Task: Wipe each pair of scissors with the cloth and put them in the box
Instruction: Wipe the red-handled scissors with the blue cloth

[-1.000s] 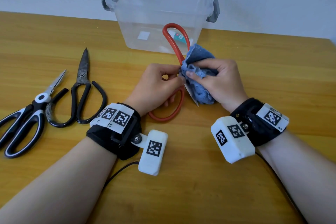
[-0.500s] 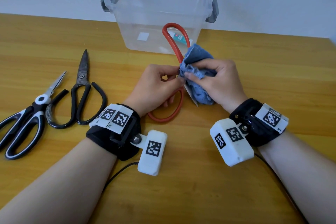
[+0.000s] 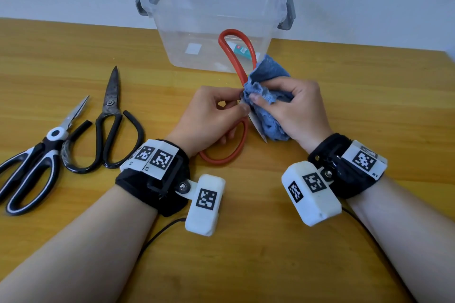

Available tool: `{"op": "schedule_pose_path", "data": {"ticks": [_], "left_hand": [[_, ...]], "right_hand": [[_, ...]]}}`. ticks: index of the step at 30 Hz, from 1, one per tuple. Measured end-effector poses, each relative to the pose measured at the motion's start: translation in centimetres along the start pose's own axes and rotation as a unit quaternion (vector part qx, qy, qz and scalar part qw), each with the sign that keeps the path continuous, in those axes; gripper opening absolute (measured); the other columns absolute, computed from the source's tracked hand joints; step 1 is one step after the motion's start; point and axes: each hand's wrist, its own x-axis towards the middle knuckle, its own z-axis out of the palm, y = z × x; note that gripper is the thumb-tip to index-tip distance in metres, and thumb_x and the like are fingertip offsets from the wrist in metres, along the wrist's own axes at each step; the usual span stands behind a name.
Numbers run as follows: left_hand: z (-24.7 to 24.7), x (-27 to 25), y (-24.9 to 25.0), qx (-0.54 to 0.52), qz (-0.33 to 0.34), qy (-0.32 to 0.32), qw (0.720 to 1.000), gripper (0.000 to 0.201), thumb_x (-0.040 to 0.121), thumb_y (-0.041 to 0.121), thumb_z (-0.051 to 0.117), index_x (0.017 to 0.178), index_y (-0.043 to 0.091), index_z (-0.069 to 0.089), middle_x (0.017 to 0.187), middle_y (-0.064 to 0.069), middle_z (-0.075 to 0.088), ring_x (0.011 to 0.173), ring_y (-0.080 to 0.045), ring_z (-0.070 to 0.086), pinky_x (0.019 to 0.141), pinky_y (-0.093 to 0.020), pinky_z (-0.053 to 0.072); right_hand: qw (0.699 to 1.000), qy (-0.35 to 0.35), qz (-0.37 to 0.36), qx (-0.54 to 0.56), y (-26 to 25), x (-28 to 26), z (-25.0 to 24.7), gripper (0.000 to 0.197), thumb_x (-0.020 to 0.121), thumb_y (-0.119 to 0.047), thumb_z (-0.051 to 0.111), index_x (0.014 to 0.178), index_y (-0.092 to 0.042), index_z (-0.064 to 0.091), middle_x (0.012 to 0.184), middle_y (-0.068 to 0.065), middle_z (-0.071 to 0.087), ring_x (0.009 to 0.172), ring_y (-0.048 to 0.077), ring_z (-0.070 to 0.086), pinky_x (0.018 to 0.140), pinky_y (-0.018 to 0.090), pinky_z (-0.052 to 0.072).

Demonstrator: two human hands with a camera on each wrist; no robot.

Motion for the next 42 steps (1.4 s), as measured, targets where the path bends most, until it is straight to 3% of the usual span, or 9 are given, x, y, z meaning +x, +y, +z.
{"op": "schedule_pose_path", "data": {"ticks": [5, 12, 17, 20, 25, 30, 33, 36, 42], "left_hand": [[0.0, 0.0, 0.1, -0.015, -0.008, 0.004, 1.0, 0.026, 0.1, 0.01, 0.062, 0.093, 0.032, 0.075, 0.052, -0.011, 0.053, 0.04, -0.019, 0.049, 0.042, -0.025, 0.045], [0.0, 0.1, 0.0, -0.005, -0.006, 0.002, 1.0, 0.019, 0.1, 0.01, 0.062, 0.109, 0.017, 0.077, 0.052, -0.01, 0.053, 0.041, -0.017, 0.049, 0.042, -0.026, 0.046], [0.1, 0.0, 0.2, -0.021, -0.003, 0.033, 0.999, 0.021, 0.1, 0.007, 0.06, 0.111, 0.016, 0.075, 0.059, -0.024, 0.039, 0.043, -0.019, 0.051, 0.042, -0.025, 0.045], [0.0, 0.1, 0.2, -0.028, -0.014, 0.048, 0.998, 0.023, 0.1, 0.008, 0.059, 0.113, 0.02, 0.075, 0.056, -0.017, 0.044, 0.044, -0.026, 0.049, 0.043, -0.027, 0.044], [0.1, 0.1, 0.1, -0.028, -0.022, 0.051, 0.998, 0.022, 0.1, 0.01, 0.06, 0.11, 0.021, 0.076, 0.051, -0.002, 0.046, 0.048, -0.032, 0.05, 0.046, -0.041, 0.045], [0.1, 0.1, 0.1, -0.02, -0.03, 0.061, 0.997, 0.019, 0.1, 0.012, 0.061, 0.11, 0.018, 0.076, 0.05, -0.001, 0.048, 0.047, -0.029, 0.049, 0.048, -0.039, 0.044], [0.1, 0.1, 0.1, -0.019, -0.035, 0.061, 0.997, 0.019, 0.1, 0.013, 0.061, 0.111, 0.014, 0.076, 0.051, -0.004, 0.049, 0.046, -0.028, 0.049, 0.048, -0.04, 0.044], [0.1, 0.1, 0.1, -0.021, -0.037, 0.064, 0.997, 0.021, 0.1, 0.014, 0.061, 0.115, 0.02, 0.075, 0.053, -0.005, 0.051, 0.046, -0.027, 0.049, 0.049, -0.038, 0.044], [0.0, 0.3, -0.3, -0.018, -0.034, 0.069, 0.997, 0.019, 0.099, 0.014, 0.061, 0.11, 0.006, 0.074, 0.05, -0.005, 0.051, 0.04, -0.022, 0.047, 0.045, -0.032, 0.042]], "right_hand": [[0.996, 0.082, 0.012, 0.012, 0.3, 0.2, 0.0, 0.017, 0.086, -0.014, 0.08, 0.099, -0.025, 0.075, 0.092, -0.018, 0.075, 0.09, 0.0, 0.073, 0.079, 0.016, 0.055], [1.0, -0.016, -0.002, -0.001, 0.1, 0.0, 0.1, 0.016, 0.084, -0.014, 0.082, 0.098, -0.021, 0.077, 0.094, -0.012, 0.076, 0.09, 0.002, 0.073, 0.079, 0.019, 0.057], [0.987, 0.156, 0.024, 0.038, 1.3, 0.8, -0.4, 0.015, 0.089, -0.017, 0.076, 0.104, -0.016, 0.077, 0.094, -0.005, 0.077, 0.091, 0.011, 0.073, 0.082, 0.039, 0.061], [0.968, 0.234, 0.036, 0.083, 2.0, 1.2, -0.8, 0.019, 0.092, -0.022, 0.072, 0.11, -0.022, 0.077, 0.105, 0.005, 0.076, 0.089, 0.023, 0.074, 0.069, 0.047, 0.062], [0.973, 0.206, 0.021, 0.107, 1.9, 1.1, -0.7, 0.029, 0.085, -0.011, 0.07, 0.108, -0.025, 0.079, 0.115, 0.009, 0.073, 0.109, 0.021, 0.07, 0.092, 0.045, 0.058], [0.981, 0.124, 0.032, 0.142, 0.0, 0.5, -0.4, 0.015, 0.082, -0.029, 0.078, 0.089, -0.017, 0.073, 0.085, -0.011, 0.074, 0.085, 0.003, 0.069, 0.074, 0.018, 0.052], [0.978, 0.143, 0.07, 0.133, 0.1, 0.6, -0.5, 0.027, 0.079, -0.033, 0.081, 0.081, -0.009, 0.069, 0.073, -0.009, 0.069, 0.071, 0.008, 0.065, 0.065, 0.026, 0.053], [0.98, 0.156, 0.076, 0.1, 0.5, 0.8, -0.5, 0.018, 0.084, -0.018, 0.077, 0.096, -0.007, 0.068, 0.085, 0.003, 0.071, 0.079, 0.014, 0.069, 0.072, 0.037, 0.06], [0.997, 0.047, -0.023, 0.059, 0.4, 0.3, -0.2, 0.025, 0.088, -0.001, 0.069, 0.102, -0.022, 0.073, 0.098, -0.002, 0.073, 0.094, 0.011, 0.07, 0.08, 0.027, 0.055]]}}
